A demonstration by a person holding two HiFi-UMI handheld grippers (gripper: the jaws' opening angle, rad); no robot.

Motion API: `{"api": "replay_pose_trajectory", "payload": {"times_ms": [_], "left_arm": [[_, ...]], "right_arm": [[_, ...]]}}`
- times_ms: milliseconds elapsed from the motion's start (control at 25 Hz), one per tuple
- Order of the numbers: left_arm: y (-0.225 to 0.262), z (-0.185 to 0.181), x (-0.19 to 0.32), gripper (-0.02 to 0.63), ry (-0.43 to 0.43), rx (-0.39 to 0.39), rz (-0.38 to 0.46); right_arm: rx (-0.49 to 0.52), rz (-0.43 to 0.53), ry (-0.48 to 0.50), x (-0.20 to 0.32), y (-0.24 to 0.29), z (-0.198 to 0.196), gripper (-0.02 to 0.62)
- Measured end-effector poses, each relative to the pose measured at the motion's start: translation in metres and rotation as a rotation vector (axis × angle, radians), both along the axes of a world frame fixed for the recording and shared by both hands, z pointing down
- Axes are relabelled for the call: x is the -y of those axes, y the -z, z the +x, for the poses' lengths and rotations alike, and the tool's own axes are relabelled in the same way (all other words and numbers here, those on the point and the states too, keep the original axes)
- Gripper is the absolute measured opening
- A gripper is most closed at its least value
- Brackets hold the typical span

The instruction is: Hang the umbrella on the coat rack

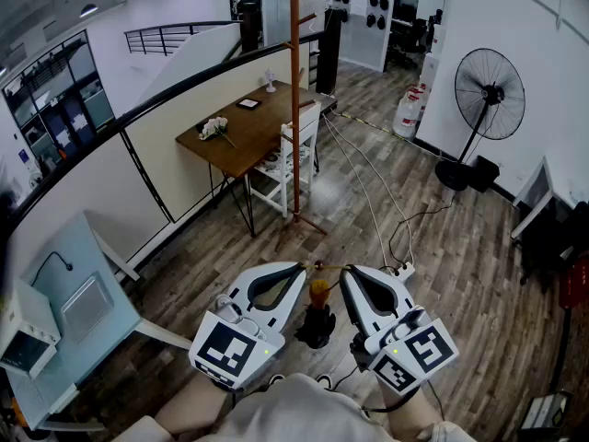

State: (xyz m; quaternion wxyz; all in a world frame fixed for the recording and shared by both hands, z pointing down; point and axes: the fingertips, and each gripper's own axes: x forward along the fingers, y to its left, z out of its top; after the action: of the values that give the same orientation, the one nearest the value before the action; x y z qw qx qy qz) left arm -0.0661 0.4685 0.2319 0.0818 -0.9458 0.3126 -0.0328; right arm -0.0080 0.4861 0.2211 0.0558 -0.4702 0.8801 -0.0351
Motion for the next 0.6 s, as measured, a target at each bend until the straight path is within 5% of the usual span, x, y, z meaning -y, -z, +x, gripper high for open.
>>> {"api": "replay_pose_trajectory", "payload": {"times_ms": [600], "left_arm": [[-0.009, 0.031, -0.001, 0.005, 0.065, -0.021, -0.037]], "right_arm": [[-0.031, -0.020, 0.069, 0.003, -0.015, 0.027, 0.003]]}}
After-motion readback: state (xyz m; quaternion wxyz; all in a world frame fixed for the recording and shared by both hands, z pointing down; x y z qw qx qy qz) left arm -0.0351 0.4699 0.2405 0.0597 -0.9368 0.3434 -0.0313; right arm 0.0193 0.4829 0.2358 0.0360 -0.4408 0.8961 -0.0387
